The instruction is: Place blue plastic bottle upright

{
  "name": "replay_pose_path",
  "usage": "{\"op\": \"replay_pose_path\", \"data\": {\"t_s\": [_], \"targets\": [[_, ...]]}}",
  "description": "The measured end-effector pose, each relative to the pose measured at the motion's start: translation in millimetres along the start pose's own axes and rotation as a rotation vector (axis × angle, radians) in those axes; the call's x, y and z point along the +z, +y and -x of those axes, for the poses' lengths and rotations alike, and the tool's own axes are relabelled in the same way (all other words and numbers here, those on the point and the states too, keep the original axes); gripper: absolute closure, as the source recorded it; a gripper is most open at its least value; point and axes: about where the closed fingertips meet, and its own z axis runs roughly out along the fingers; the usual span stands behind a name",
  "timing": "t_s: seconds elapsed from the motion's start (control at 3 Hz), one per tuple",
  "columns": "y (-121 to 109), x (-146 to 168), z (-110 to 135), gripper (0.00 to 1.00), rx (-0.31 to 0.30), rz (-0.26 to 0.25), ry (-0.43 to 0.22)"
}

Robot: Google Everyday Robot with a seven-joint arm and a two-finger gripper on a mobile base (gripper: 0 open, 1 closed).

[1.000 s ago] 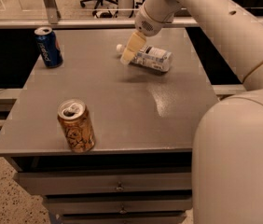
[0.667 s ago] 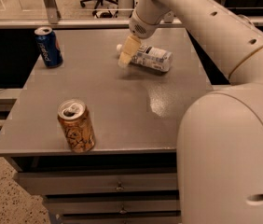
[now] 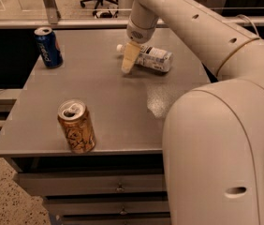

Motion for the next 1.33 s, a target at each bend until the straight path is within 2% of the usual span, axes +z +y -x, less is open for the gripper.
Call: {"op": "replay_pose_path", "data": {"t_s": [0.33, 0.67, 1.0, 1.33], "targets": [[-2, 4, -7, 0.18, -0.001, -0.005, 0.032], [-4, 5, -9, 0.41, -0.002, -0.007, 0.044], [-5, 1, -8, 0.64, 0.004, -0.002, 0.027], [-7, -22, -3, 0.88, 0.013, 0.012, -0.068]]}}
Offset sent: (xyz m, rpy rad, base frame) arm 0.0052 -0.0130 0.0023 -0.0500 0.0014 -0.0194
